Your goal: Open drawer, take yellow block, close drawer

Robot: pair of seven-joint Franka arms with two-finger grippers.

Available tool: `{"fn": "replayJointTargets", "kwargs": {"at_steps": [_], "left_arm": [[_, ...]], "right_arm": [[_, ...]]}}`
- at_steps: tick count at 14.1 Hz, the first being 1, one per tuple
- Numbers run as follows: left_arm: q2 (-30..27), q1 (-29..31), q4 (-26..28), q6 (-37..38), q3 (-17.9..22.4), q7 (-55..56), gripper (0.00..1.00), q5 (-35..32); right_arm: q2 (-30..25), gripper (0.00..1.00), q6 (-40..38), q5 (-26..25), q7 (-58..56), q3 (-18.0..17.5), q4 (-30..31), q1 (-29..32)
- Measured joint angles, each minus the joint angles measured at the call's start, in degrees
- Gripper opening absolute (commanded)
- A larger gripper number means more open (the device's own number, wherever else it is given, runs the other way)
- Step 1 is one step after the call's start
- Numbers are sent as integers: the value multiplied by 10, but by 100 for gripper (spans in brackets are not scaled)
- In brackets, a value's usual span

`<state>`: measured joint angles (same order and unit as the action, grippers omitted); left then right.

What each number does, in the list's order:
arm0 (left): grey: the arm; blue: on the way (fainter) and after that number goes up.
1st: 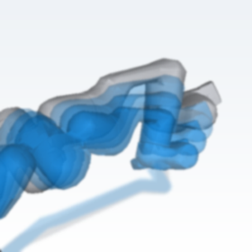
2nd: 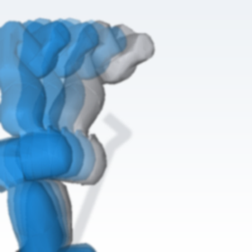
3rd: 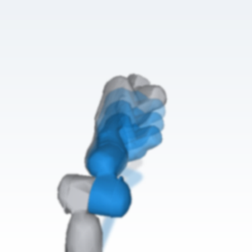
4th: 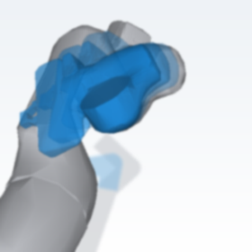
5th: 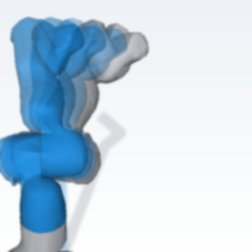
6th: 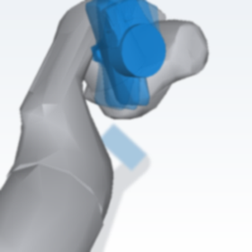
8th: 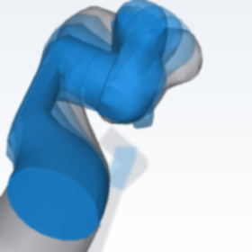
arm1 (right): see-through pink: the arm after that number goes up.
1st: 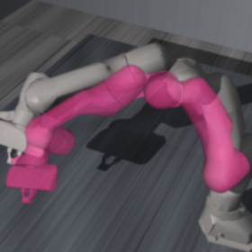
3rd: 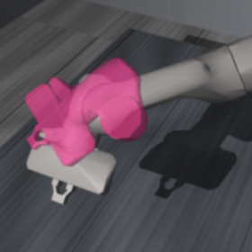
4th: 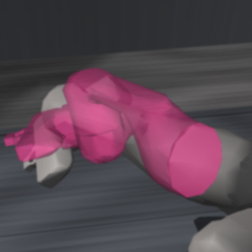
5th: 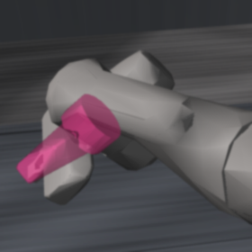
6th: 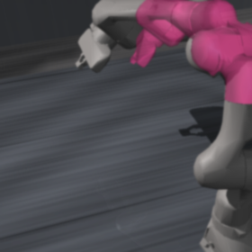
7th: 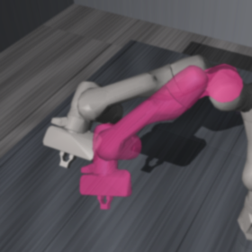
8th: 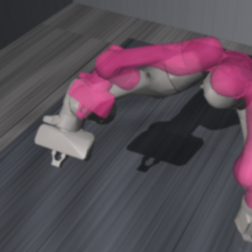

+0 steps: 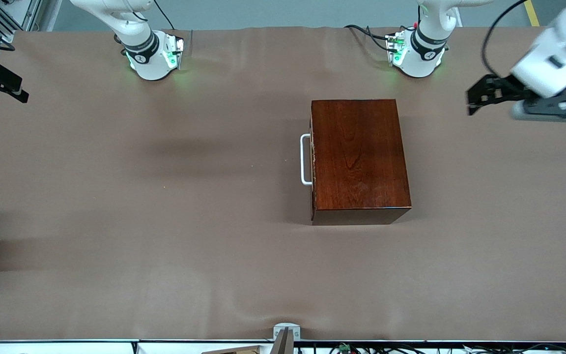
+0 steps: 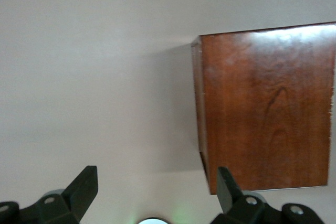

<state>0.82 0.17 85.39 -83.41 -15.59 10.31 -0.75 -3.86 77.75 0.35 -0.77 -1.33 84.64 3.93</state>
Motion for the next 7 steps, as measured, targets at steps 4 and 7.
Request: {"fn": "replayJointTargets", "kwargs": {"at_steps": [4, 7], "left_arm": [[68, -72, -49, -10, -33, 109, 100, 0], [132, -150, -89, -40, -31, 183, 100, -8]], "right_arm": [[0, 100, 0, 0, 0, 0, 0, 0], [1, 100, 0, 0, 0, 0, 0, 0]]}}
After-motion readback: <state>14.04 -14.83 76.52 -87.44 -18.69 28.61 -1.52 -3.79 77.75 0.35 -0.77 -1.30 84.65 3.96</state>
